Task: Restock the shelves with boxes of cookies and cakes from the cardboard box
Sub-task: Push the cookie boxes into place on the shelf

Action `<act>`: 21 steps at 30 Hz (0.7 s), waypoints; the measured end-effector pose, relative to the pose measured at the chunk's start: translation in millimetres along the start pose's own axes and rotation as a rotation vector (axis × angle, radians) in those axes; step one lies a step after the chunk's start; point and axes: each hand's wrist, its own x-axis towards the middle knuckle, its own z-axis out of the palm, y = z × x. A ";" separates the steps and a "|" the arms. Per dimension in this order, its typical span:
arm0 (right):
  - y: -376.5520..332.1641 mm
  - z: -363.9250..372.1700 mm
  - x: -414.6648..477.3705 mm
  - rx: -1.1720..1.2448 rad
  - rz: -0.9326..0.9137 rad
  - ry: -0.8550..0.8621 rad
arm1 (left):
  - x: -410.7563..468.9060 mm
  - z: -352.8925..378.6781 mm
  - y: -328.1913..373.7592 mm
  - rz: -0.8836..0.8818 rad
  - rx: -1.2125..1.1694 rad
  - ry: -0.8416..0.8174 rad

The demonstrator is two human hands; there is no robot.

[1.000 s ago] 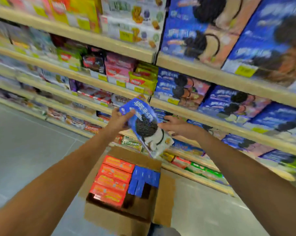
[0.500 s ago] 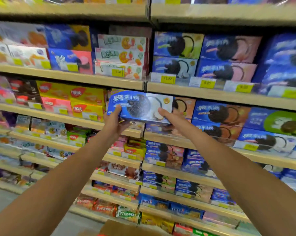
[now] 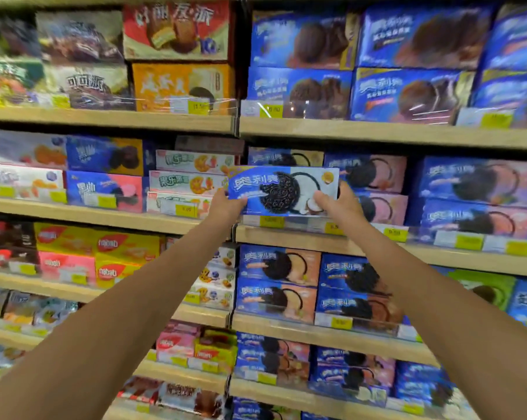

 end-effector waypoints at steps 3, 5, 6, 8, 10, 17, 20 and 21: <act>8.0 -11.3 16.6 -0.039 0.000 -0.002 | 16.6 18.8 13.8 0.050 0.019 -0.013; 12.0 -14.1 27.8 -0.076 0.003 0.029 | 33.0 31.0 18.8 0.081 0.073 -0.032; 16.6 -15.0 35.0 -0.087 0.013 0.042 | 43.5 37.6 18.4 0.084 0.118 -0.048; 22.0 -14.9 44.6 -0.118 0.028 0.057 | 54.6 50.7 19.1 0.079 0.161 -0.082; 29.2 -11.9 54.7 -0.163 0.027 0.052 | 64.2 64.5 14.7 0.100 0.199 -0.072; 51.8 6.6 75.9 -0.495 -0.071 -0.088 | 74.4 93.4 -14.4 0.382 0.893 -0.119; 55.7 3.7 80.9 -0.646 -0.215 -0.068 | 81.5 105.4 -24.8 0.429 0.988 -0.079; 56.8 1.0 84.2 -0.716 -0.261 -0.042 | 83.1 107.8 -24.8 0.431 0.981 -0.036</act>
